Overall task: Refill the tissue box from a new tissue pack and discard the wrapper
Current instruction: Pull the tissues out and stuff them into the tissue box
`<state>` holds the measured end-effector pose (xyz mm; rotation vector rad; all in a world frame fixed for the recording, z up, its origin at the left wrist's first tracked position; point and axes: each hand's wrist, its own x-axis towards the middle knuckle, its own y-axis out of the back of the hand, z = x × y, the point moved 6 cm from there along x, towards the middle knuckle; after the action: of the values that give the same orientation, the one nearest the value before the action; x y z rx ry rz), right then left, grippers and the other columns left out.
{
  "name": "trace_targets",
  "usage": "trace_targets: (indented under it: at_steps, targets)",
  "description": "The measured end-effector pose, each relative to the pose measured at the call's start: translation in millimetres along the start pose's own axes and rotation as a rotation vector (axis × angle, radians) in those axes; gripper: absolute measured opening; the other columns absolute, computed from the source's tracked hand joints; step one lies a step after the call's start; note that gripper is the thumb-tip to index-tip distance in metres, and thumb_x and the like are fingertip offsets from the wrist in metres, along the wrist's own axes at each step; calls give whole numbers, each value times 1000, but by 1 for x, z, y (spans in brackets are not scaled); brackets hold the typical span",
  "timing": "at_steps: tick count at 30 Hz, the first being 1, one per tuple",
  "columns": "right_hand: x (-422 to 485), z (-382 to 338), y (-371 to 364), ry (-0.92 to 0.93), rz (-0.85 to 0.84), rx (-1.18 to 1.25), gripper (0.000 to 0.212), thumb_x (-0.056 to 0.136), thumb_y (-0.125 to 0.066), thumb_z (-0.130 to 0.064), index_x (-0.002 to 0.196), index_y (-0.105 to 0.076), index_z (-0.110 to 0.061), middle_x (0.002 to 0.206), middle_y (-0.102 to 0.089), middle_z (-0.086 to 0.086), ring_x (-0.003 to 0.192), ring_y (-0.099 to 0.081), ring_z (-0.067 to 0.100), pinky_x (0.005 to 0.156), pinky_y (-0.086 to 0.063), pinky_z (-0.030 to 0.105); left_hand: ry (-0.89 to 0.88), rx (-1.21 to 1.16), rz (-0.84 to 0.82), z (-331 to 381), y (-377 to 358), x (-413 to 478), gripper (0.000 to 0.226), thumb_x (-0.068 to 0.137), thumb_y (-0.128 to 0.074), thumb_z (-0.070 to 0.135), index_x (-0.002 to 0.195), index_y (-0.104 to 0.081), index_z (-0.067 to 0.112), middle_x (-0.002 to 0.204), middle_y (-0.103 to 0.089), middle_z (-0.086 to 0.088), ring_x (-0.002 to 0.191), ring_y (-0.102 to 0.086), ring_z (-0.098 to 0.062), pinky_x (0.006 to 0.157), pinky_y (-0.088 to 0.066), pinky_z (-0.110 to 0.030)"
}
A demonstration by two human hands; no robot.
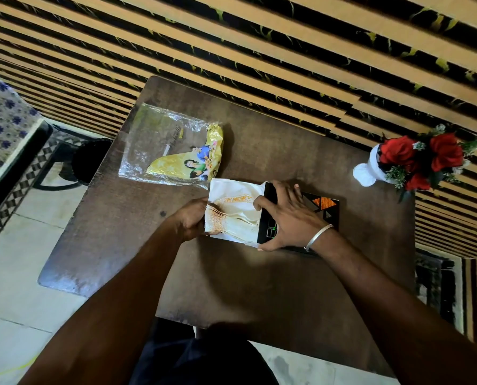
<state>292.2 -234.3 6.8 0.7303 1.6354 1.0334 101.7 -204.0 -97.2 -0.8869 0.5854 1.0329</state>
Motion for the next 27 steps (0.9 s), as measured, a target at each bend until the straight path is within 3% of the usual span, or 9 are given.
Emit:
trace_targets:
  at_steps: [2, 6, 10, 13, 15, 19, 23, 27]
  targets:
    - [1, 1, -2, -8, 15, 6, 101, 46, -74, -75, 128, -34, -33, 147, -24, 15, 139, -28, 40, 120, -14, 64, -17, -33, -26, 0, -1, -1, 33, 88, -56, -6, 117, -67, 5, 113, -71, -25, 99, -68, -41, 90, -55, -58]
    - [6, 6, -7, -40, 12, -21, 125, 46, -71, -79, 149, -23, -26, 152, -21, 16, 142, -26, 40, 120, -14, 64, -31, -56, -84, -3, -2, -3, 45, 85, -58, -12, 127, -62, 3, 122, -68, -23, 107, -67, -42, 83, -59, -54]
    - [8, 6, -10, -61, -8, -27, 133, 46, -71, -80, 154, -17, -23, 154, -18, 17, 143, -24, 40, 121, -11, 63, -97, 23, -71, -2, 5, 2, 44, 84, -61, -12, 125, -63, 2, 123, -69, -21, 111, -66, -43, 89, -55, -58]
    - [8, 4, -8, -39, 36, 22, 119, 44, -70, -78, 146, -25, -34, 150, -23, 15, 140, -29, 40, 119, -14, 65, -148, 41, -77, 4, 6, -1, 37, 86, -59, -14, 116, -67, 7, 106, -77, -9, 94, -73, -29, 78, -62, -44]
    - [7, 3, -4, -18, 51, 42, 107, 45, -70, -76, 137, -32, -38, 147, -25, 14, 137, -31, 40, 118, -16, 65, -158, 55, -92, 6, 9, 1, 39, 86, -61, -12, 120, -66, 5, 111, -76, -11, 95, -73, -28, 76, -62, -40]
    - [4, 1, -1, 6, 36, 44, 90, 49, -72, -72, 125, -38, -38, 147, -23, 14, 137, -28, 40, 118, -14, 65, -166, 89, -112, 6, 13, 6, 45, 86, -65, -8, 130, -61, 3, 123, -70, -17, 110, -68, -36, 82, -61, -44]
    - [4, 2, -5, 31, -28, 20, 72, 54, -73, -71, 109, -43, -36, 151, -16, 15, 143, -17, 43, 120, -5, 66, -189, 117, -125, 7, 6, 6, 45, 87, -64, -8, 131, -60, 1, 124, -69, -19, 110, -67, -37, 84, -61, -45]
    - [5, 2, -10, 42, -41, 4, 71, 55, -73, -72, 107, -42, -35, 153, -14, 17, 148, -10, 44, 120, -1, 65, -218, 179, -142, 5, -9, 10, 46, 86, -67, -4, 131, -60, 5, 127, -68, -19, 116, -65, -39, 94, -55, -53]
